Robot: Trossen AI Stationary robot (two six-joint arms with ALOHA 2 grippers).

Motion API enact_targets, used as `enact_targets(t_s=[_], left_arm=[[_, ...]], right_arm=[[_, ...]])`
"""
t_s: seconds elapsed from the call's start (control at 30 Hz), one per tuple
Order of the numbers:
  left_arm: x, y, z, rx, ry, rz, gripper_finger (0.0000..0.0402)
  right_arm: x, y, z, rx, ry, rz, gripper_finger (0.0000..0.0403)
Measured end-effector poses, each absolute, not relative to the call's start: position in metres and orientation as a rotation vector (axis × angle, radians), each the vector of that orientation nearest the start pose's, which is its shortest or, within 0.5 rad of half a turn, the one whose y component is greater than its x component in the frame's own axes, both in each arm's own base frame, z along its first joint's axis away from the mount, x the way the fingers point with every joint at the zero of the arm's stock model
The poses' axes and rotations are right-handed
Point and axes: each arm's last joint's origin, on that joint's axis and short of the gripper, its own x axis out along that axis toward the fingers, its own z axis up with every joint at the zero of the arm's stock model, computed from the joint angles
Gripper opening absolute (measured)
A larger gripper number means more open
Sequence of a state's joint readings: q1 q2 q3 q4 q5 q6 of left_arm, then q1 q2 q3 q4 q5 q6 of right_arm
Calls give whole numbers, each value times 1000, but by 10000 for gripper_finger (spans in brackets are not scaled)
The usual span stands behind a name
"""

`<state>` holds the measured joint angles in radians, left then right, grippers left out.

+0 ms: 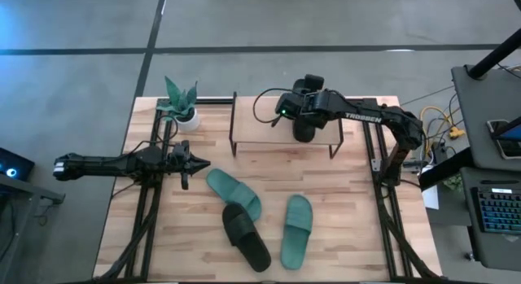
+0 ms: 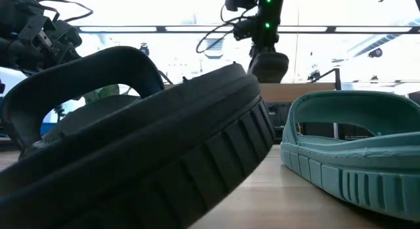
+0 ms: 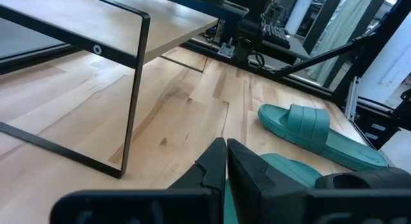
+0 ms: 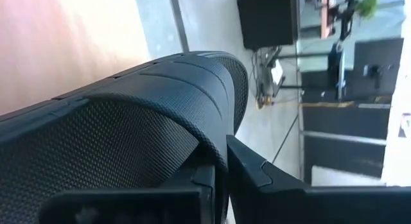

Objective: Pick and place slides into the shelf
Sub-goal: Put the right black slide on the shelf

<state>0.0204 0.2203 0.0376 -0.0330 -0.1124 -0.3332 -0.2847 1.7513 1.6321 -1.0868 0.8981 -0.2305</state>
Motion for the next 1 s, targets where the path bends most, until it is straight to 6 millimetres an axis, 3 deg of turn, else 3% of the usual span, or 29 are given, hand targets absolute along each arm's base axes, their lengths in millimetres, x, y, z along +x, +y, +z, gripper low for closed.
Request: enact_targets(t_s=[0.3, 0.57, 0.77, 1.0], left_arm=[[108, 6, 156, -291, 188, 165, 0], [110, 6, 174, -226, 1, 151, 0], [111, 6, 175, -227, -13, 149, 0], [110, 7, 178, -230, -43, 169, 0]], right_arm=[[323, -124, 301, -482, 1360, -818, 15], [323, -124, 301, -470, 1362, -808, 15], [323, -125, 298, -417, 1359, -761, 16], [320, -128, 293, -348, 1352, -764, 65]])
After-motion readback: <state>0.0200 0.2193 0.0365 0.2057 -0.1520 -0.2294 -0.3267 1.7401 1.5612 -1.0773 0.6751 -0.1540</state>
